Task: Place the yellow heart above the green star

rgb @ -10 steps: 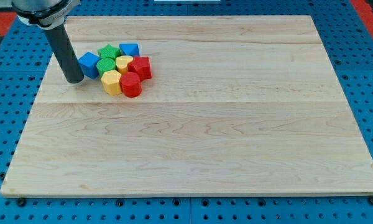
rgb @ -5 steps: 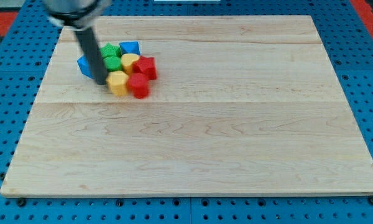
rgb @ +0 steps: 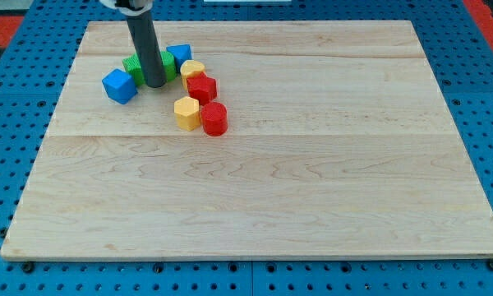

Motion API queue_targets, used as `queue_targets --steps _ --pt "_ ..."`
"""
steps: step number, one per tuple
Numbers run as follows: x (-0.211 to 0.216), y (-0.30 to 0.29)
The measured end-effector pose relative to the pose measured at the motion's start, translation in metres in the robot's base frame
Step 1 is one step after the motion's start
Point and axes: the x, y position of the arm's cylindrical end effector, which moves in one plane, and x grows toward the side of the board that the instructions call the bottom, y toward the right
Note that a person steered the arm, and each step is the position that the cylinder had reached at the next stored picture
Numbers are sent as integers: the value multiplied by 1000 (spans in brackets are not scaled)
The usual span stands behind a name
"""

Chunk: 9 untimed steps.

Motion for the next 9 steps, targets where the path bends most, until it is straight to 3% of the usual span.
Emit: queue_targets --steps 2,5,6,7,9 --pt "-9 90" --pt "-20 132" --pt "-20 170" --pt "-53 247" --pt "-80 313"
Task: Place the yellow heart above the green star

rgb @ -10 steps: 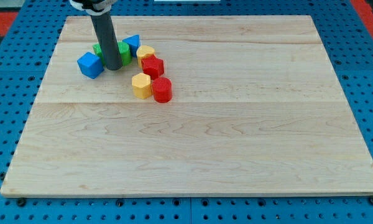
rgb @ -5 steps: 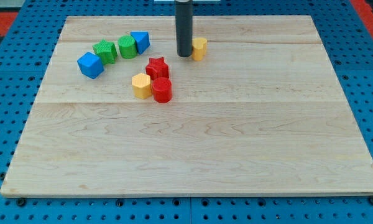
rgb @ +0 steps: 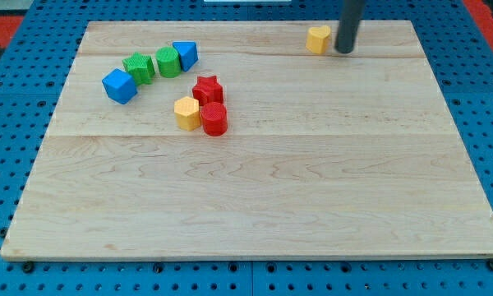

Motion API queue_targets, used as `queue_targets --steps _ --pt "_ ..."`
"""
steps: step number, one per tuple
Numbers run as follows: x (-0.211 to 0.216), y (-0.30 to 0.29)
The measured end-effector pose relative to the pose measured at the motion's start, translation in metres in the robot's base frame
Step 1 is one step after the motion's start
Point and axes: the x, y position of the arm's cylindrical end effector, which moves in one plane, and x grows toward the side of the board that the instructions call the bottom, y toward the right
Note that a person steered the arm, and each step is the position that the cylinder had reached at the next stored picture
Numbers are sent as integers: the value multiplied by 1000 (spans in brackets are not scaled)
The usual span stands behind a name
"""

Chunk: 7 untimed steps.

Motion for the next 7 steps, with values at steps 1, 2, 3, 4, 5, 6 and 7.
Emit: queue_targets --steps 1,2,3,4,5,6,7 --pt "-8 0" --pt "-24 -33" --pt "-24 -99" --pt "-21 -90" --pt "-20 -41" --pt "-19 -62" --pt "3 -118"
